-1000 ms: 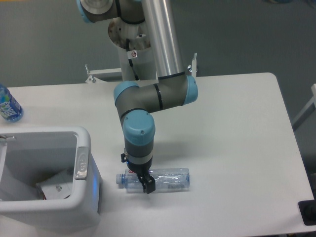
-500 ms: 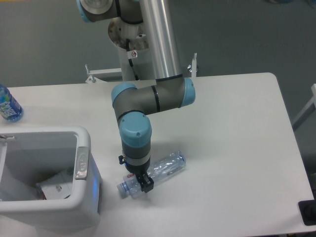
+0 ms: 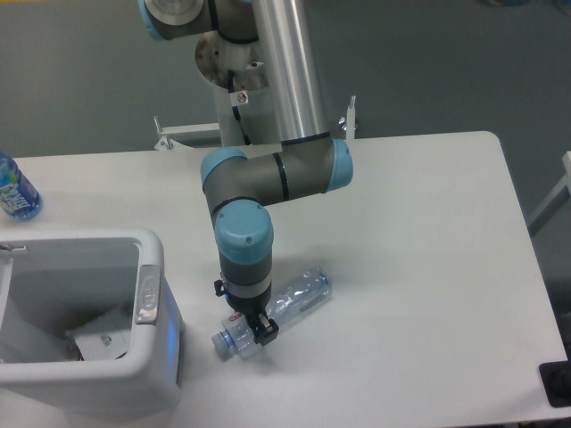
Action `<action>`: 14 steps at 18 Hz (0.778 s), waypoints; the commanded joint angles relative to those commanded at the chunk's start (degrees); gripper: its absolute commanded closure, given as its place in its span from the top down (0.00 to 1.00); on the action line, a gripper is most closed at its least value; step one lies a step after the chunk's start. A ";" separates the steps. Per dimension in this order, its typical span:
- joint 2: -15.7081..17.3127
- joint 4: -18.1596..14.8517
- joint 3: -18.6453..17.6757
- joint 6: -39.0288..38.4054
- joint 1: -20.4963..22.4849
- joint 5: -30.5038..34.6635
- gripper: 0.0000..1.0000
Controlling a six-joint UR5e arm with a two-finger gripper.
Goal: Place the trash in the trash can
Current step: 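Rotate the gripped bottle on the table, swinging its cap end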
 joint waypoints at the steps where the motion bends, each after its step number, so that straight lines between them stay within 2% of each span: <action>1: 0.00 0.00 0.09 0.00 0.09 0.00 0.66; 4: 0.09 0.00 0.00 0.00 0.09 0.09 0.64; 6: 0.09 0.00 -0.09 -0.87 0.09 0.00 0.58; 8: 0.18 0.00 0.00 -1.23 0.09 0.00 0.56; 14: 1.31 0.00 0.70 -2.28 0.70 -0.35 0.56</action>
